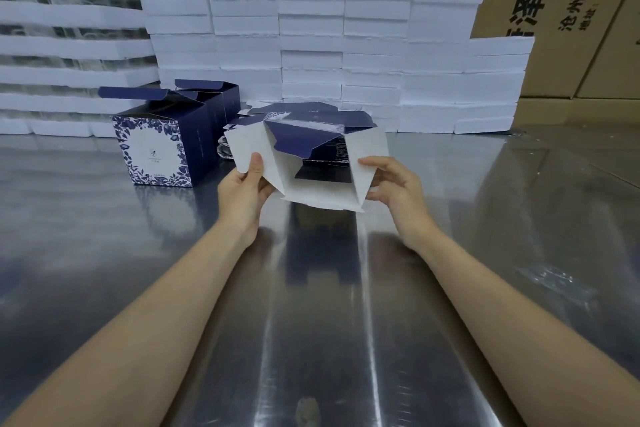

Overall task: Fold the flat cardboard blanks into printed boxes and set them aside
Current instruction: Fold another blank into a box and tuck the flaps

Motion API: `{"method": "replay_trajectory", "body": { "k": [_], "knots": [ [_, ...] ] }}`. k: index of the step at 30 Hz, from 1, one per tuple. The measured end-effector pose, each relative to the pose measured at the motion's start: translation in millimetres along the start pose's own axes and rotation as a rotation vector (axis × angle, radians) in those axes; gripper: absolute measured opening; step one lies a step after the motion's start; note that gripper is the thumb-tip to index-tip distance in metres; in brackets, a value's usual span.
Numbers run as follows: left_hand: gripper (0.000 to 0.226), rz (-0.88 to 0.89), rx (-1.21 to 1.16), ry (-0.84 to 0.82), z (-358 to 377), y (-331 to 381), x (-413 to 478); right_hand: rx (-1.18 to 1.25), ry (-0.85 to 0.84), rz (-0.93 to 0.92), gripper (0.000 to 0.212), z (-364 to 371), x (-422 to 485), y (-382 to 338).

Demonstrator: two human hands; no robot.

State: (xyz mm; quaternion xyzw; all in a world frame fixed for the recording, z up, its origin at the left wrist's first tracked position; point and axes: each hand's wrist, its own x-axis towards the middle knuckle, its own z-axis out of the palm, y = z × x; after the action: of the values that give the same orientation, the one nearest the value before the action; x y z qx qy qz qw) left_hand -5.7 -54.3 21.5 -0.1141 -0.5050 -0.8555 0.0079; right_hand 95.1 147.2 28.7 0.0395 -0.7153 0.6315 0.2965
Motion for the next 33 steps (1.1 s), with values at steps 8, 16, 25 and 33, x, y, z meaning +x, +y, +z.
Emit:
{"method": "replay_trajectory", "body": {
  "k": [8,16,25,33],
  "knots": [
    [0.018,-0.025,-0.053,0.055,0.8,3.0,0.5,-0.222,-0.159,-0.010,0.083,7.9,-10.3,-0.2],
    [0.020,-0.045,-0.019,0.037,1.7,1.8,0.0,-0.394,-0.254,-0.063,0.089,1.4,-9.0,6.9],
    [0.049,0.011,0.308,-0.051,9.3,-3.3,-5.4,-0.308,0.200,-0.151,0.040,9.3,1.3,12.0],
    [0.091,-0.021,0.345,-0.264,9.6,-13.9,-10.1,-0.256,0.132,-0.136,0.052,10.6,-2.1,9.8]
  ]
}}
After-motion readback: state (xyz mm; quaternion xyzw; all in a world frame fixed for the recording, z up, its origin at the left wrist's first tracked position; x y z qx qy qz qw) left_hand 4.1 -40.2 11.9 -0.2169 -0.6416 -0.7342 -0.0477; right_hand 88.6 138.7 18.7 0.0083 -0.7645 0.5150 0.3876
